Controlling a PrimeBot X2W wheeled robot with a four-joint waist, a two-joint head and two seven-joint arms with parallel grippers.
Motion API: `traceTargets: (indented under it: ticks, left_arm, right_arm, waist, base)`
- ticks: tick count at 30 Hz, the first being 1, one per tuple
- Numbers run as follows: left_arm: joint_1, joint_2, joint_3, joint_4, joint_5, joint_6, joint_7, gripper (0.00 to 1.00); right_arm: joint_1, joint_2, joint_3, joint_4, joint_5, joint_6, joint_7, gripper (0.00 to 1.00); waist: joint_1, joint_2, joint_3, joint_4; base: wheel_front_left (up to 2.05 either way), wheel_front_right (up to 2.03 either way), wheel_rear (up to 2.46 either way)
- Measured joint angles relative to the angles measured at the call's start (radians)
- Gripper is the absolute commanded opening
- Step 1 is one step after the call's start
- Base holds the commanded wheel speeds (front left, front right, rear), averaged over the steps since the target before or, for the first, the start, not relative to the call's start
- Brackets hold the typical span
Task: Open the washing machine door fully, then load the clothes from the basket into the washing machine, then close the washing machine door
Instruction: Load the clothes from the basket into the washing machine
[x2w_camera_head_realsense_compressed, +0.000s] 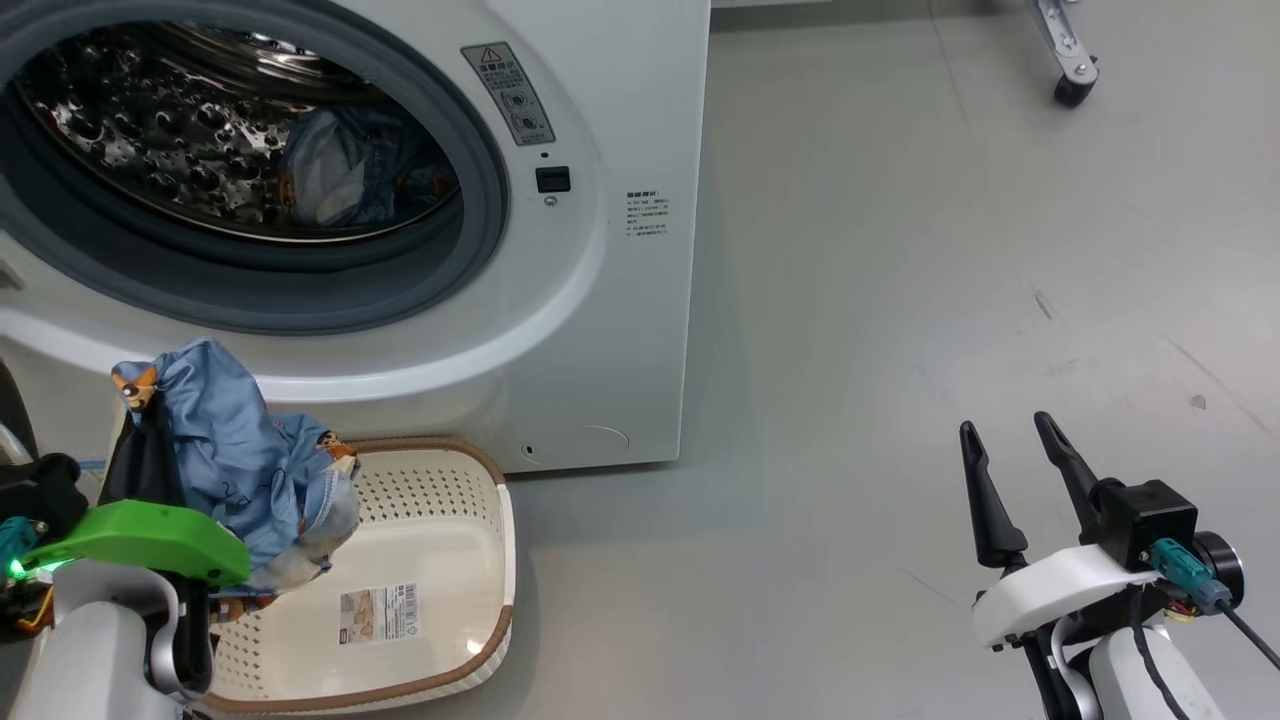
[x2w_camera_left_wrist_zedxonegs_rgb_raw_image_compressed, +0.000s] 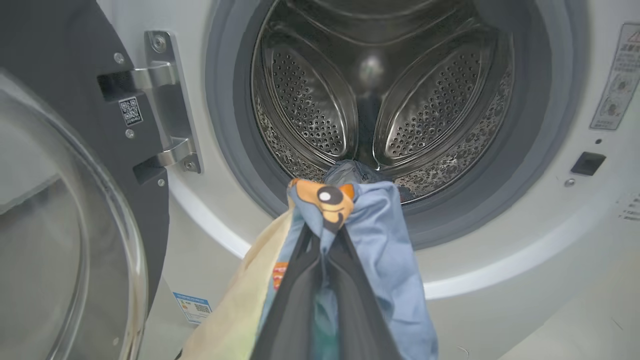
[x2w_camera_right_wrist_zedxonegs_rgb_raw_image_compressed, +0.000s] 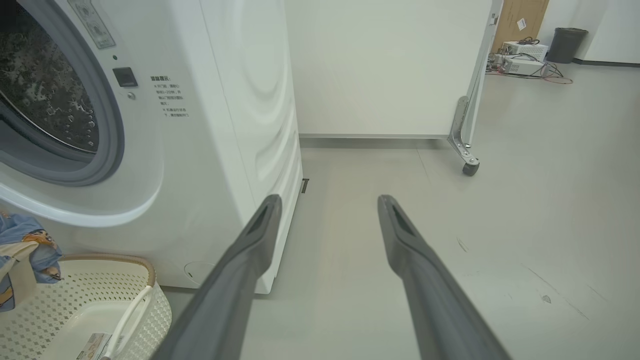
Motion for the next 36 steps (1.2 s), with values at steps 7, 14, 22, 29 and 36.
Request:
traceTargets:
  ticks: [7,14,22,29,36]
  left_arm:
    - [0.041,-0.003,0.018,-0.124,0.051,0.000,-0.003,0.00]
    - [0.103,-0.020,0.024,-0.195,0.080,0.000,-0.003,0.00]
    - [0.175,-0.037,0.040,-0.244,0.117,0.001,-0.003,0.00]
    - [0.229,-0.059,0.040,-0.273,0.146,0.002,-0.003,0.00]
    - [0.264,-0.064,0.040,-0.297,0.169,0.004,-0.003,0.00]
  right_arm:
    - [0.012,-0.001,0.000,-0.002,0.000,0.000,0.000,1.00]
    - [0.029,-0.001,0.003,-0.006,0.000,0.000,0.000,1.00]
    - [0.045,-0.002,0.003,-0.013,0.001,0.000,0.000,1.00]
    - [0.050,-0.003,0.002,-0.018,0.002,0.000,0.000,1.00]
    - [0.051,-0.004,0.002,-0.022,0.003,0.000,0.000,1.00]
  waist:
    - [0.0000,0.0000,-0.041,0.001]
    - [0.0000,0.0000,-0.067,0.000]
    - [0.0000,0.0000,-0.077,-0.006]
    - [0.0000,0.0000,-0.084,-0.011]
    - [0.0000,0.0000,-0.090,-0.015]
  base:
    - [0.00,0.00,0.00]
    - [0.00,0.00,0.00]
    - [0.00,0.00,0.00]
    - [0.00,0.00,0.00]
    - [0.00,0.00,0.00]
